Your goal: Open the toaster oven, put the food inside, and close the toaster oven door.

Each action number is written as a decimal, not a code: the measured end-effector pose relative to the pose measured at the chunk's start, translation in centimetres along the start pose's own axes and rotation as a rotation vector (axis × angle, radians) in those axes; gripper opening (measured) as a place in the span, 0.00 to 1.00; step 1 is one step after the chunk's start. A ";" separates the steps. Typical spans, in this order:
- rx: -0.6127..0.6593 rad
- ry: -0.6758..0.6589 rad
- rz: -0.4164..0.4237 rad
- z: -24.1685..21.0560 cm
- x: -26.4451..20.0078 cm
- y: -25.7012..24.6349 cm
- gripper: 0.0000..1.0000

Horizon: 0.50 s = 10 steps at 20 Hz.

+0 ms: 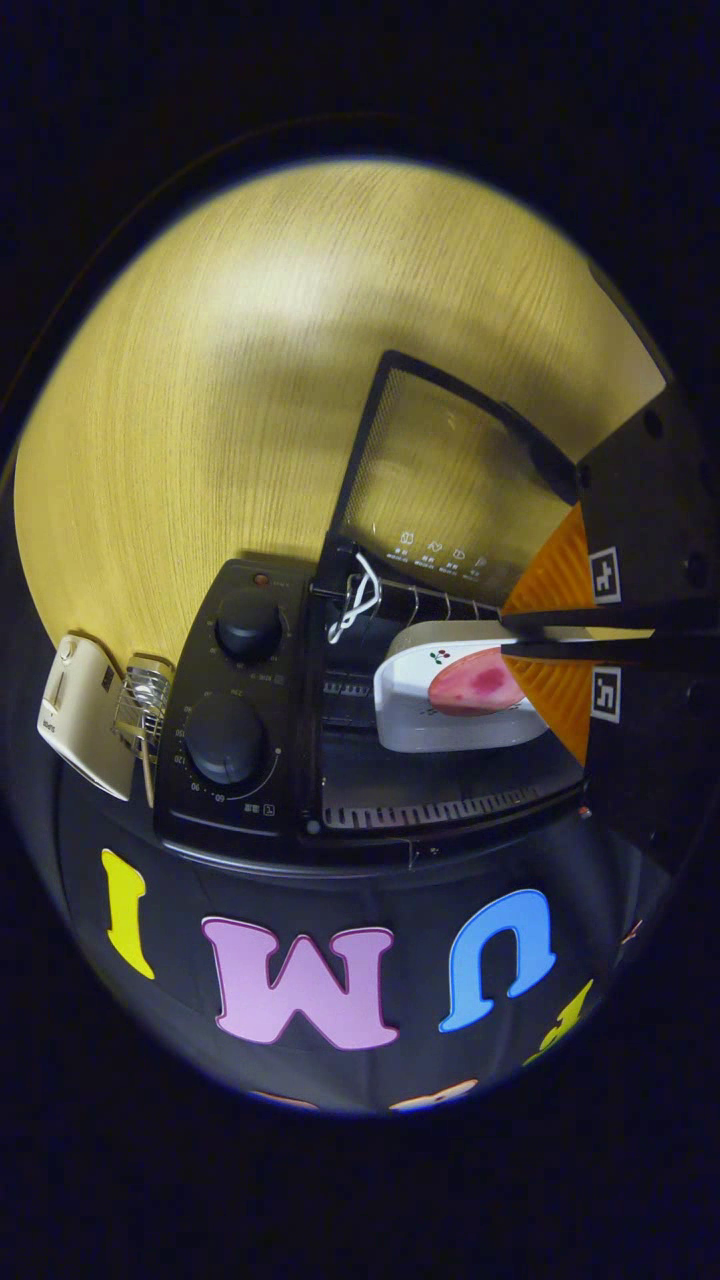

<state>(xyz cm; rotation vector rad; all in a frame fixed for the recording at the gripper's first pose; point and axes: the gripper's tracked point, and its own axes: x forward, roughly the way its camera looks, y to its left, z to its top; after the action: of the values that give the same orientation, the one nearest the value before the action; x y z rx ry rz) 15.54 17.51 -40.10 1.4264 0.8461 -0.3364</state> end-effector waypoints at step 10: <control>0.067 -0.085 -0.098 0.4 3.4 -0.1 0.07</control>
<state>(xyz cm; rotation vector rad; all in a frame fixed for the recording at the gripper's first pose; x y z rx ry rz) 17.92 18.10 -42.55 1.4251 0.8438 -0.5009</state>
